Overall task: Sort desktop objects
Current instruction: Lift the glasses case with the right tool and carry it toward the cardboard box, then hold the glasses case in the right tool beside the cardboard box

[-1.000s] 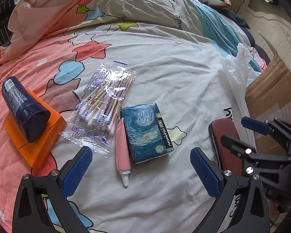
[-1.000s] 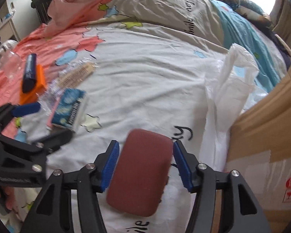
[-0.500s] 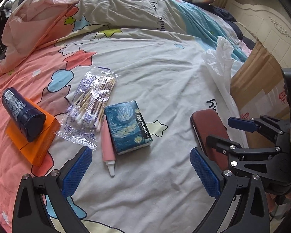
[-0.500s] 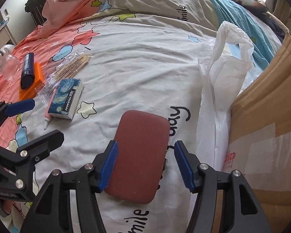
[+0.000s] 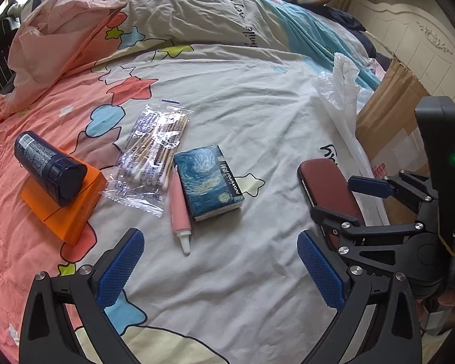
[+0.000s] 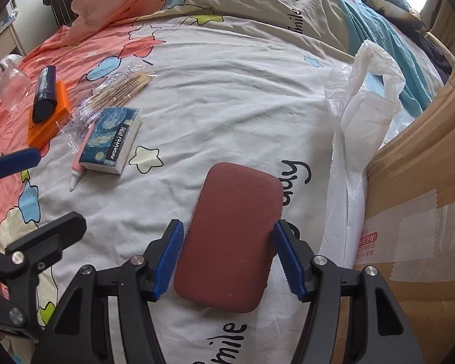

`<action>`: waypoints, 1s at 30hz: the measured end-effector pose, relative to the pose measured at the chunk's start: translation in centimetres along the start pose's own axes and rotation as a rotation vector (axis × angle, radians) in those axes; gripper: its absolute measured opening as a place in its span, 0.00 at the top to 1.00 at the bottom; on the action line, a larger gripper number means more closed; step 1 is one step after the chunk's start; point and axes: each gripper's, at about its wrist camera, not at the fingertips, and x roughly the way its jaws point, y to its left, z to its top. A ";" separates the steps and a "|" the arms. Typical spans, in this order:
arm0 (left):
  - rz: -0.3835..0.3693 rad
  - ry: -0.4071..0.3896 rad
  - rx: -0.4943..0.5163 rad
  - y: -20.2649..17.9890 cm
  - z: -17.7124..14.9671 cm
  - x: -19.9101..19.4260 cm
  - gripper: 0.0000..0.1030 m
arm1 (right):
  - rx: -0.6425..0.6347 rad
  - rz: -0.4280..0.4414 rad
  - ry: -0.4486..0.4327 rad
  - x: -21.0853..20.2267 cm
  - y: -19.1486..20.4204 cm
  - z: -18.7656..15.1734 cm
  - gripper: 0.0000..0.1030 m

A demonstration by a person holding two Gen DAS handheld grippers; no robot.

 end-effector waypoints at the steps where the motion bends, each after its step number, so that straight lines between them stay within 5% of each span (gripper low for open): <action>1: -0.001 -0.001 -0.003 0.1 0.0 -0.1 0.00 | 0.003 0.000 -0.001 0.1 0.0 0.0 0.38; 15: -0.010 0.013 -0.012 0.4 -0.6 -0.4 0.00 | -0.052 -0.086 0.015 1.4 1.1 -0.2 0.31; 21: -0.014 0.010 -0.011 0.3 -0.9 -0.7 0.00 | 0.011 -0.043 0.043 2.2 -0.5 0.0 0.13; 27: -0.017 0.012 -0.011 0.3 -1.3 -0.8 0.00 | 0.084 0.004 0.052 2.6 -1.6 -0.3 0.12; 30: -0.020 0.012 -0.015 0.3 -1.5 -0.9 0.00 | 0.106 0.038 0.063 3.1 -2.4 -0.2 0.03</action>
